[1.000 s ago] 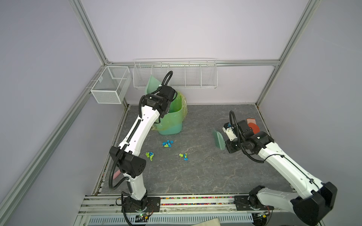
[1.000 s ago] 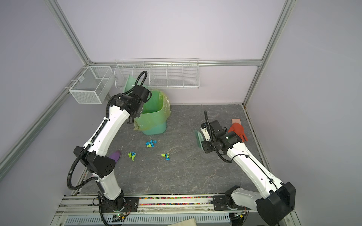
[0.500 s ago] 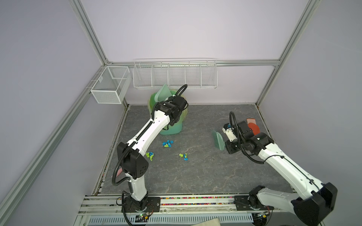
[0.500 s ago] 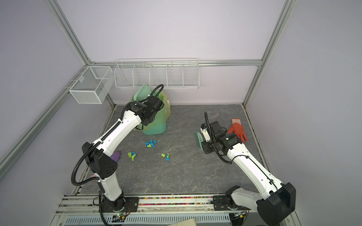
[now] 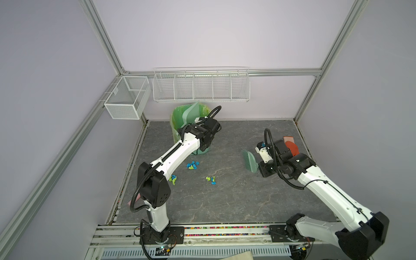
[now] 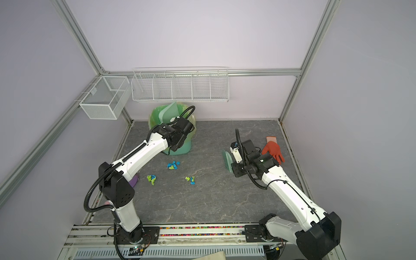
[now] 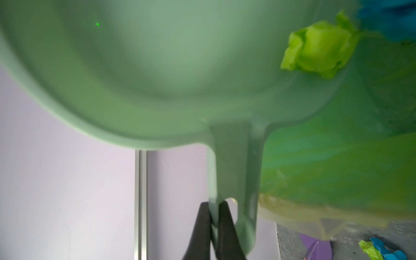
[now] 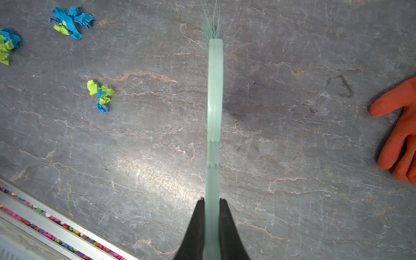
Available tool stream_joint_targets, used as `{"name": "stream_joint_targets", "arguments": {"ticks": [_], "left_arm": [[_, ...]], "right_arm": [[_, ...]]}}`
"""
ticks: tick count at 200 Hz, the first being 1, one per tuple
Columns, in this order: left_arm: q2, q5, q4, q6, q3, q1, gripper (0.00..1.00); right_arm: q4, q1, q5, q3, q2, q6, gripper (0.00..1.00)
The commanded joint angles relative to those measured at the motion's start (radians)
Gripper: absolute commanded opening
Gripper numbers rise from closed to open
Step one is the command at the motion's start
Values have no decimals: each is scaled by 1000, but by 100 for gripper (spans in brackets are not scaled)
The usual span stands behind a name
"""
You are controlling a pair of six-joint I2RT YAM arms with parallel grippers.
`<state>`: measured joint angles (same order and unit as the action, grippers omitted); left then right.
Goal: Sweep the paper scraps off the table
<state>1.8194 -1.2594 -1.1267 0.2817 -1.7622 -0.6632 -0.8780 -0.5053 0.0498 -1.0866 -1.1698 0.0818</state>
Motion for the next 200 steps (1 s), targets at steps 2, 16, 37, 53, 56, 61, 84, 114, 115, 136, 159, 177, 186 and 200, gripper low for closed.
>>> {"name": "stream_joint_targets", "arguments": {"ticks": [2, 16, 37, 53, 56, 61, 84, 114, 115, 136, 159, 177, 186, 200], "left_arm": [[-54, -27, 32, 10, -1, 0, 0], [-67, -2, 32, -2, -4, 1, 0], [-79, 15, 34, -19, -12, 1, 0], [-91, 24, 30, -35, -17, 1, 0], [-92, 26, 27, -39, -18, 1, 0], [-97, 32, 19, -51, -23, 1, 0], [-116, 97, -31, -104, -57, 1, 0], [-149, 96, -38, -127, -72, -7, 0], [-150, 96, -38, -129, -73, -8, 0], [-173, 162, -47, -153, -89, -26, 0], [-189, 178, -81, -184, -114, -30, 0], [-212, 231, -107, -212, -133, -36, 0], [-224, 254, -113, -227, -138, -39, 0], [-249, 301, -122, -261, -144, -45, 0]], "right_arm": [[1, 2, -24, -10, 15, 5, 7], [1, 2, -27, -8, 18, 11, 7], [-2, 2, -31, -11, 19, 21, 7], [-6, 2, -38, -20, 14, 22, 7], [-8, 1, -38, -23, 12, 22, 7], [-11, 2, -39, -26, 10, 22, 7], [-17, 2, -40, -38, -2, 27, 7], [-16, 0, -53, -57, -23, 50, 7], [-16, 0, -53, -58, -23, 50, 7], [-7, -2, -61, -69, -32, 65, 7], [-25, -4, -54, -100, -56, 83, 7], [-31, -7, -62, -121, -78, 83, 7], [-33, -8, -68, -129, -85, 85, 7], [-36, -13, -79, -140, -93, 85, 7]]}}
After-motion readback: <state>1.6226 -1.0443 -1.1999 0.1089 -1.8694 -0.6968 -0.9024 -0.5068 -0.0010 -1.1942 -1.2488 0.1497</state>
